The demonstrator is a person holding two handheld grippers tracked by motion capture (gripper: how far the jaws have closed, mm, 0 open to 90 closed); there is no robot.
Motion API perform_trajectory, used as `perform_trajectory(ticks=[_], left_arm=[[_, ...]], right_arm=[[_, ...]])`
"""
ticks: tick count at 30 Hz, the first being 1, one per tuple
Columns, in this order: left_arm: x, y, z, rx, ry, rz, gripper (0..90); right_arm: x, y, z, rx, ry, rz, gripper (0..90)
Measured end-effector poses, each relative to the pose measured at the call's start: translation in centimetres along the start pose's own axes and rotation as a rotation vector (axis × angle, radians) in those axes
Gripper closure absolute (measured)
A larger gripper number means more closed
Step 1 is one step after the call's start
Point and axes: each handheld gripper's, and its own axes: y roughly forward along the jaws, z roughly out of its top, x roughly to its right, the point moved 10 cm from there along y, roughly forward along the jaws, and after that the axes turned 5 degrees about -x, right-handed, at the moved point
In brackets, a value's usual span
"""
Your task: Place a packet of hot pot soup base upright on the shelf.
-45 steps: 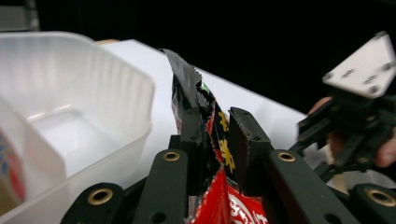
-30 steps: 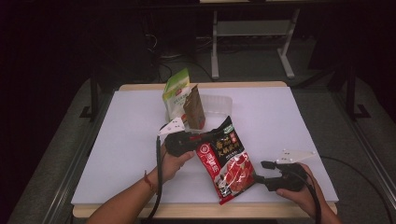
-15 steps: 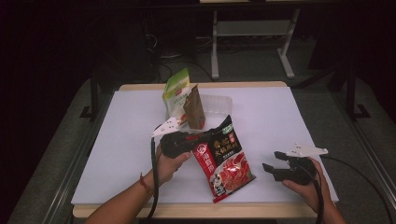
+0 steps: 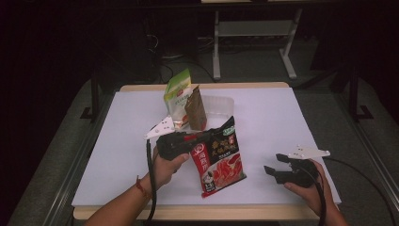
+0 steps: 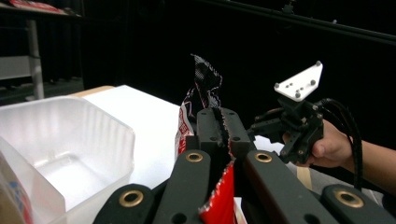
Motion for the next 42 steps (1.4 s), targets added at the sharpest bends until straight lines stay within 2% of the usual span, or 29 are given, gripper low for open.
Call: perform_trajectory(ticks=[5, 10, 21, 27, 31, 33, 37, 39, 42], left_arm=[[0.4, -0.5, 0.6, 0.020, 0.013, 0.003, 88.9], [0.4, -1.0, 1.0, 0.035, 0.007, 0.000, 89.0], [-0.1, -1.8, 2.2, 0.059, 0.021, 0.037, 89.1], [-0.8, -2.2, 3.4, 0.086, 0.032, 0.080, 89.2], [-1.3, -2.5, 4.8, 0.123, 0.028, 0.097, 89.2], [-1.5, -2.4, 5.4, 0.130, 0.040, 0.117, 89.2], [-1.9, -2.0, 6.5, 0.140, 0.031, 0.129, 89.2], [-2.1, -1.8, 6.9, 0.139, 0.040, 0.139, 89.2], [-2.5, -1.5, 7.8, 0.148, 0.029, 0.145, 89.2]], right_arm=[[-0.1, -0.2, -0.3, -0.006, 0.001, 0.001, 31.0], [-0.2, -0.1, -0.3, -0.015, 0.000, 0.003, 30.9], [-0.1, 0.1, -0.5, -0.026, 0.008, 0.003, 30.9], [-0.1, 0.0, -0.5, -0.025, 0.012, 0.004, 30.9], [0.0, 0.1, -0.6, -0.027, 0.021, 0.004, 30.7], [0.0, 0.1, -0.6, -0.027, 0.025, 0.004, 30.7], [0.0, 0.0, -0.6, -0.027, 0.024, 0.006, 30.6], [0.0, 0.0, -0.7, -0.027, 0.023, 0.006, 30.7], [0.0, 0.0, -0.7, -0.029, 0.024, 0.007, 30.8]])
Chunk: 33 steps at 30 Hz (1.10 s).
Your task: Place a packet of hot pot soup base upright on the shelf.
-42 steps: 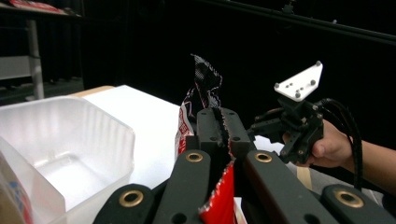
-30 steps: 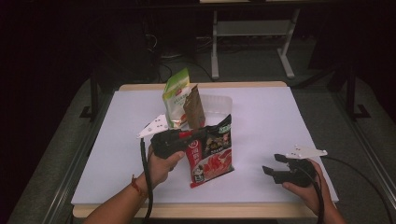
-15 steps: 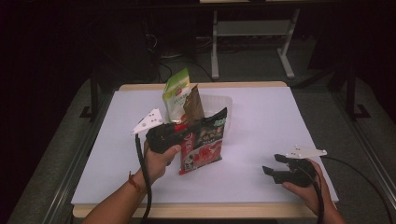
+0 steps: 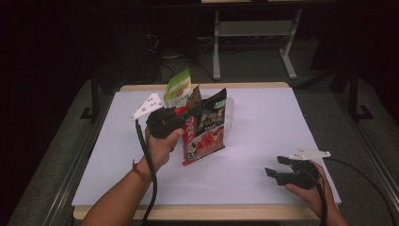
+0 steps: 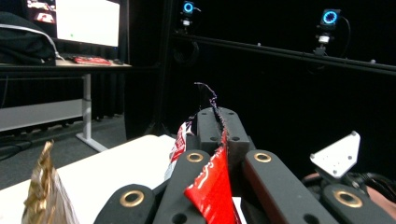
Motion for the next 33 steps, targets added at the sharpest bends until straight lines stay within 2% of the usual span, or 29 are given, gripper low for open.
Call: perform_trajectory(ticks=[8, 13, 17, 19, 26, 33], left_arm=[[-0.8, 1.6, 2.2, 0.009, 0.023, 0.036, 89.1], [-2.0, 2.9, 2.9, 0.000, 0.031, 0.075, 89.1], [-3.1, 3.9, 3.0, 0.000, 0.013, 0.100, 89.1], [-3.6, 4.5, 2.8, -0.006, 0.023, 0.118, 89.1], [-4.6, 6.5, 2.9, -0.002, 0.005, 0.143, 89.1], [-6.3, 9.0, 2.7, 0.001, -0.019, 0.203, 89.1]], right_arm=[[0.0, 0.0, -0.1, -0.002, 0.003, -0.001, 30.9], [0.0, 0.1, -0.1, -0.003, 0.003, 0.003, 30.9], [0.1, 0.1, -0.2, -0.006, 0.002, 0.002, 30.9], [0.1, 0.0, -0.1, -0.003, 0.003, 0.002, 30.9], [0.1, 0.2, -0.3, -0.015, -0.003, 0.003, 30.9], [-0.1, 0.1, -0.3, -0.012, -0.005, 0.007, 30.9]])
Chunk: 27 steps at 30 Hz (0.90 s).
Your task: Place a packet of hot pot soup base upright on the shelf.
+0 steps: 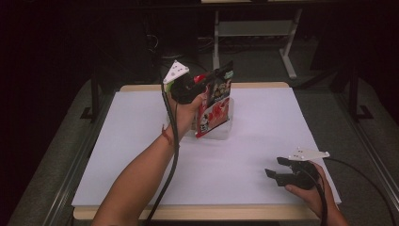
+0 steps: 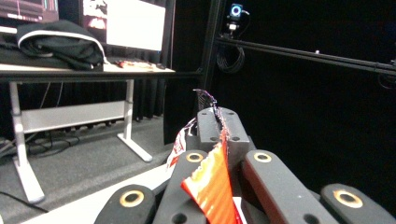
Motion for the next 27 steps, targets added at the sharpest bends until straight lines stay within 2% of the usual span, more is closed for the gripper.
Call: perform_trajectory(ticks=[5, 6, 8, 13, 18, 21, 27], left_arm=[[-0.2, 1.7, -0.5, -0.012, -0.001, 0.022, 89.1], [-0.4, 2.0, -0.6, -0.011, 0.005, 0.039, 89.1], [-0.7, 2.4, -0.6, -0.005, -0.017, 0.039, 89.1], [-1.3, 3.6, -0.7, 0.010, -0.006, 0.067, 89.1], [-1.9, 4.5, -0.9, 0.029, -0.022, 0.085, 89.1], [-2.1, 4.9, -1.2, 0.042, -0.039, 0.079, 89.1], [-1.5, 5.0, -2.3, 0.043, -0.021, 0.053, 88.9]], right_arm=[[0.0, 0.0, -0.1, -0.004, -0.002, 0.003, 30.9], [0.0, 0.0, -0.1, -0.003, -0.003, 0.003, 30.9], [0.0, 0.0, -0.1, -0.003, -0.003, 0.004, 30.9], [-0.1, 0.0, -0.1, -0.003, -0.005, 0.006, 30.9], [-0.2, 0.2, -0.2, -0.011, -0.013, 0.009, 30.9], [-0.3, 0.2, -0.2, -0.011, -0.015, 0.012, 30.9], [-0.3, 0.3, -0.3, -0.016, -0.013, 0.017, 30.8]])
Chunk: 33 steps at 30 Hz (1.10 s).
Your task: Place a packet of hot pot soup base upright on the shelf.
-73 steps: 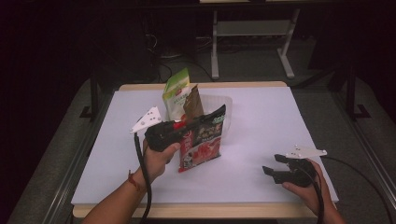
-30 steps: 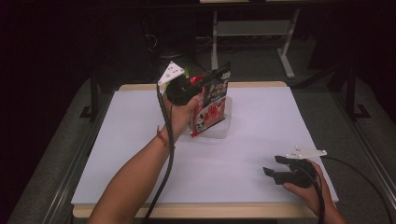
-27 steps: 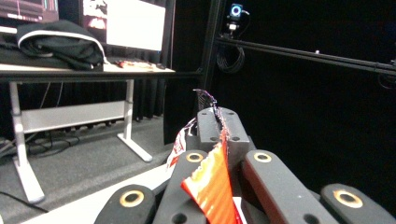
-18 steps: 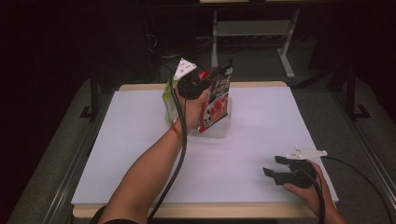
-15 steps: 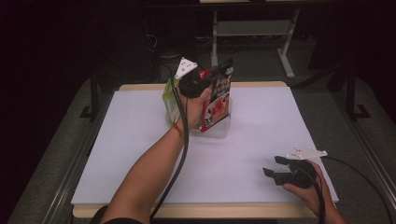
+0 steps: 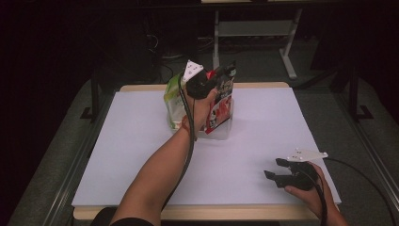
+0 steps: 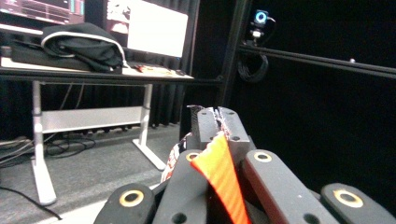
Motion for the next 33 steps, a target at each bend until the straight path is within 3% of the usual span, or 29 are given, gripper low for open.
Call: perform_trajectory(ticks=[5, 8, 11, 13, 14, 17, 19, 21, 24, 26, 33], left_arm=[[0.5, -0.8, -0.3, 0.016, 0.006, -0.039, 88.7], [0.9, -1.4, -0.5, 0.018, 0.046, -0.054, 88.6], [1.2, -1.9, -0.6, 0.019, 0.048, -0.073, 88.4], [1.6, -2.2, -0.8, 0.014, 0.080, -0.090, 88.3], [1.6, -2.2, -1.0, 0.009, 0.109, -0.081, 88.2], [0.6, -1.5, -1.7, -0.026, 0.086, -0.078, 88.1], [-0.1, -1.1, -2.6, -0.057, 0.115, -0.055, 88.3], [-0.3, -1.4, -2.8, -0.043, 0.082, -0.070, 88.2], [0.1, -1.7, -3.0, -0.056, 0.132, -0.070, 88.2], [0.2, -1.8, -3.1, -0.060, 0.124, -0.077, 88.0], [0.4, -2.1, -3.5, -0.083, 0.150, -0.081, 86.7]], right_arm=[[-0.1, 0.0, 0.0, 0.000, -0.006, 0.000, 30.9], [-0.1, 0.1, 0.0, -0.003, -0.005, -0.001, 30.9], [-0.2, 0.0, 0.1, -0.001, -0.008, 0.002, 30.9], [-0.3, 0.0, 0.1, -0.001, -0.006, 0.005, 30.9], [-0.3, 0.1, 0.1, -0.001, -0.004, 0.006, 30.8], [-0.4, 0.3, 0.0, -0.009, -0.005, 0.011, 30.8], [-0.4, 0.4, 0.0, -0.016, -0.008, 0.009, 30.9], [-0.5, 0.4, 0.0, -0.013, -0.015, 0.011, 30.8], [-0.5, 0.3, 0.0, -0.008, -0.014, 0.014, 30.8], [-0.2, 0.4, -0.1, -0.016, -0.004, 0.011, 30.8], [-0.5, 0.4, 0.1, -0.011, -0.015, 0.009, 30.9]])
